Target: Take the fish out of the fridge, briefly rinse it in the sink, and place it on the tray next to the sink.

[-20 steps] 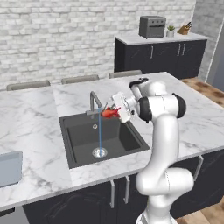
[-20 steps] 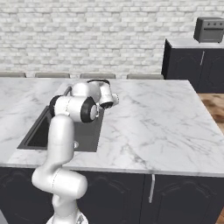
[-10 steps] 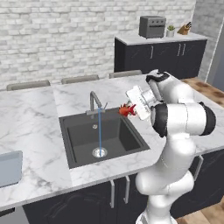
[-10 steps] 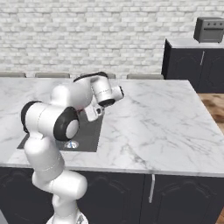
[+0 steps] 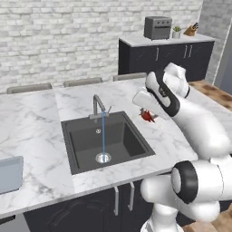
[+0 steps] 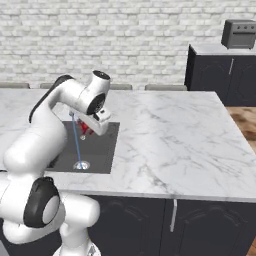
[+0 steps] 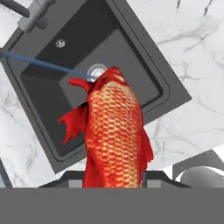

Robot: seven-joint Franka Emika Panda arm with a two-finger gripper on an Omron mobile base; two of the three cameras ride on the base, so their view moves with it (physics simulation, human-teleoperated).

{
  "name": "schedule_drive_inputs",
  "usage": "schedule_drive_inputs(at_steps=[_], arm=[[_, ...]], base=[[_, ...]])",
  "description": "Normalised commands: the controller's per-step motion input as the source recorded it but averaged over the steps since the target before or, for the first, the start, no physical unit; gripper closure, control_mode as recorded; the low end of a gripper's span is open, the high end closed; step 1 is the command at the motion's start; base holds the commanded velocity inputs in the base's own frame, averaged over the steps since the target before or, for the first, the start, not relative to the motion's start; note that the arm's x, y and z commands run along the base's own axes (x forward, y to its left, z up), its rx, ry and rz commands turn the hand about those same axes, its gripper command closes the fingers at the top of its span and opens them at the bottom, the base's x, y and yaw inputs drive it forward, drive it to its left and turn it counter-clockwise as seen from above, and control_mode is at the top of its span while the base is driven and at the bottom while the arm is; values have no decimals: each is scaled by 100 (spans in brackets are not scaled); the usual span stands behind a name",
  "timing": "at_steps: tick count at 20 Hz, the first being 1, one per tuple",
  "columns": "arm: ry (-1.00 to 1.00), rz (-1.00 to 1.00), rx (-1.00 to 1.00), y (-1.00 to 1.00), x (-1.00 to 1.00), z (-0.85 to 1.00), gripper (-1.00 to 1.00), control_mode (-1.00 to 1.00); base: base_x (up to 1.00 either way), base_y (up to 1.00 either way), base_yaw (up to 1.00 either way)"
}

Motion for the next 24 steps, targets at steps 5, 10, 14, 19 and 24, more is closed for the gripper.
schedule_drive_inputs(at_steps=[5,10,14,19,24], arm=[[-37,7,-15,0,-100,0,100,-100],[0,0,0,0,0,0,100,100],[0,0,0,0,0,0,100,100],[0,0,0,0,0,0,100,100],[0,0,0,0,0,0,100,100]], base=[[0,0,0],[-100,64,12],[-49,100,14],[-1,100,12],[17,100,5]])
